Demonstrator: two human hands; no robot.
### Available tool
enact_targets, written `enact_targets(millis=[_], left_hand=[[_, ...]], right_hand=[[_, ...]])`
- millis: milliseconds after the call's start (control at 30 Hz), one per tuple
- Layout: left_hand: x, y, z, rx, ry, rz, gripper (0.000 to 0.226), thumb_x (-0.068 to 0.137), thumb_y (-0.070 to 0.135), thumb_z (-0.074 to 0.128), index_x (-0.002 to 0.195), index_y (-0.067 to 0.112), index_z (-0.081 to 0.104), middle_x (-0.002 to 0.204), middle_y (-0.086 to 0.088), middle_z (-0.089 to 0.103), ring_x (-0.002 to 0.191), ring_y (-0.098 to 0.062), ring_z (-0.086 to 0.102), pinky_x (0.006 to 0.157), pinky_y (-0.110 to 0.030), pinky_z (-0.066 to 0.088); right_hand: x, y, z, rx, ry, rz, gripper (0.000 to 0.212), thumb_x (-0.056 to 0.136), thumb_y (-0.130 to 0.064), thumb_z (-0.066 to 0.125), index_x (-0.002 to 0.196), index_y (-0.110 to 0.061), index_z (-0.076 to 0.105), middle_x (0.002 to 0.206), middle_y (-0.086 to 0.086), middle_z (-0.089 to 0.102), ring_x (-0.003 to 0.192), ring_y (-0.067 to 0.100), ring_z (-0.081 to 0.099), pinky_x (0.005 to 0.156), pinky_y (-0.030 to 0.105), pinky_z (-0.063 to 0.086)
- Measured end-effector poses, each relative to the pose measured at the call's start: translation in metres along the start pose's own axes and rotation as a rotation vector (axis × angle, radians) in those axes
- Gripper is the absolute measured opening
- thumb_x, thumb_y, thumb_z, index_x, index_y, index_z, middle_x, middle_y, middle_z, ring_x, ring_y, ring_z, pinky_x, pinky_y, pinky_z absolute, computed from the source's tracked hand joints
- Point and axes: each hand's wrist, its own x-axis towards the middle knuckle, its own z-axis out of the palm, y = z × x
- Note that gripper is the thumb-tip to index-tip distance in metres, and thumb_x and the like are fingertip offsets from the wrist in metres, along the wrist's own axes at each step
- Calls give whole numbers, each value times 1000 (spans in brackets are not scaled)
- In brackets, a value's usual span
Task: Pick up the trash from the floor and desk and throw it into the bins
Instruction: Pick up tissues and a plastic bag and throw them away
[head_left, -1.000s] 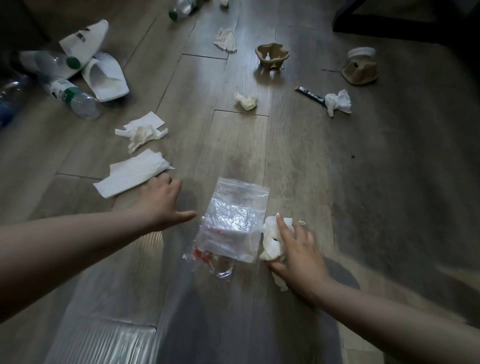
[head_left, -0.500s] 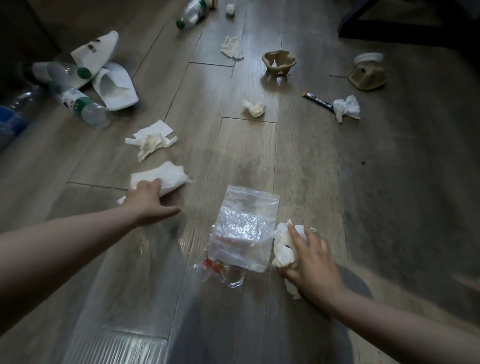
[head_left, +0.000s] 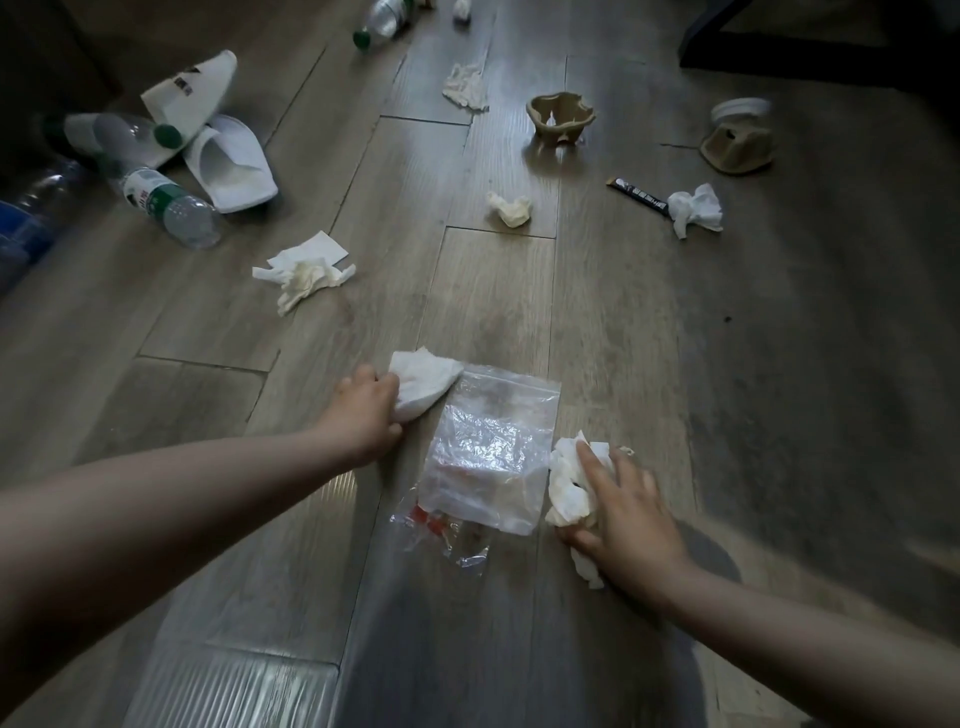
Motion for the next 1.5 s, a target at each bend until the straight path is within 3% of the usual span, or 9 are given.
enact_targets(millis=[200, 267, 333, 400, 467, 600, 933, 1233, 1500], left_hand=[[-14, 1, -7, -408, 47, -87, 23, 86, 13, 61, 108, 6, 62, 98, -16, 66, 84, -30, 63, 69, -35, 51], [-28, 12, 3, -434, -10, -92, 31, 84, 23, 66, 111, 7, 61, 101, -14, 66, 88, -29, 63, 75, -38, 54], [-42, 26, 14, -345, -57, -89, 59, 73, 57, 67, 109, 12, 56, 109, -12, 60, 93, -26, 58, 79, -39, 51], [-50, 40, 24, -204, -99, -108, 97, 56, 84, 57, 126, 18, 42, 127, -12, 45, 109, -28, 49, 89, -41, 46], [-52, 55, 28, -154, -154, -141, 123, 52, 86, 59, 148, 29, 7, 145, -11, 20, 130, -36, 31, 104, -47, 36], [-47, 80, 25, -124, -185, -126, 136, 50, 81, 67, 146, 39, -20, 155, -8, -5, 139, -42, 10, 109, -51, 30], [-48, 88, 36, 20, -144, -136, 130, 47, 72, 77, 147, 32, 5, 146, -9, 7, 132, -38, 14, 102, -47, 40], [-49, 92, 37, -274, -87, -125, 85, 49, 37, 88, 118, 22, 40, 125, -6, 25, 101, -27, 51, 82, -36, 55], [-48, 88, 33, -378, -81, -85, 77, 54, 23, 87, 118, 19, 45, 134, -4, 27, 93, -22, 53, 59, -22, 49]], right_hand=[[-1, 9, 2, 77, 14, -13, 79, 91, -44, 59, 153, -30, 12, 159, 4, 12, 143, 23, 17, 112, 31, 25], [-2, 12, 1, 120, 35, 7, 75, 91, -40, 60, 153, -29, 18, 157, 4, 16, 142, 23, 22, 110, 31, 28], [-3, 17, -1, 134, 60, 31, 74, 91, -36, 60, 152, -28, 20, 155, 5, 19, 140, 24, 25, 109, 32, 30], [-4, 21, -4, 117, 70, 55, 75, 91, -35, 60, 153, -28, 17, 155, 6, 20, 139, 26, 26, 109, 34, 31], [-5, 22, -5, 120, 59, 63, 82, 88, -40, 62, 153, -30, 13, 155, 5, 17, 140, 28, 23, 109, 37, 32], [-10, 16, -6, 124, 22, 53, 99, 77, -53, 67, 153, -35, 6, 157, -1, 8, 144, 26, 11, 110, 38, 30], [-9, 16, -4, 86, 5, 54, 101, 75, -55, 66, 153, -36, 4, 159, -2, 4, 145, 25, 5, 109, 37, 30], [-8, 13, 6, 80, 64, 74, 96, 75, -70, 58, 152, -35, 14, 158, 0, 11, 144, 24, 10, 112, 39, 27], [0, 10, 17, 27, 177, 96, 69, 86, -64, 49, 145, -34, 30, 153, 1, 18, 137, 24, 20, 99, 39, 41]])
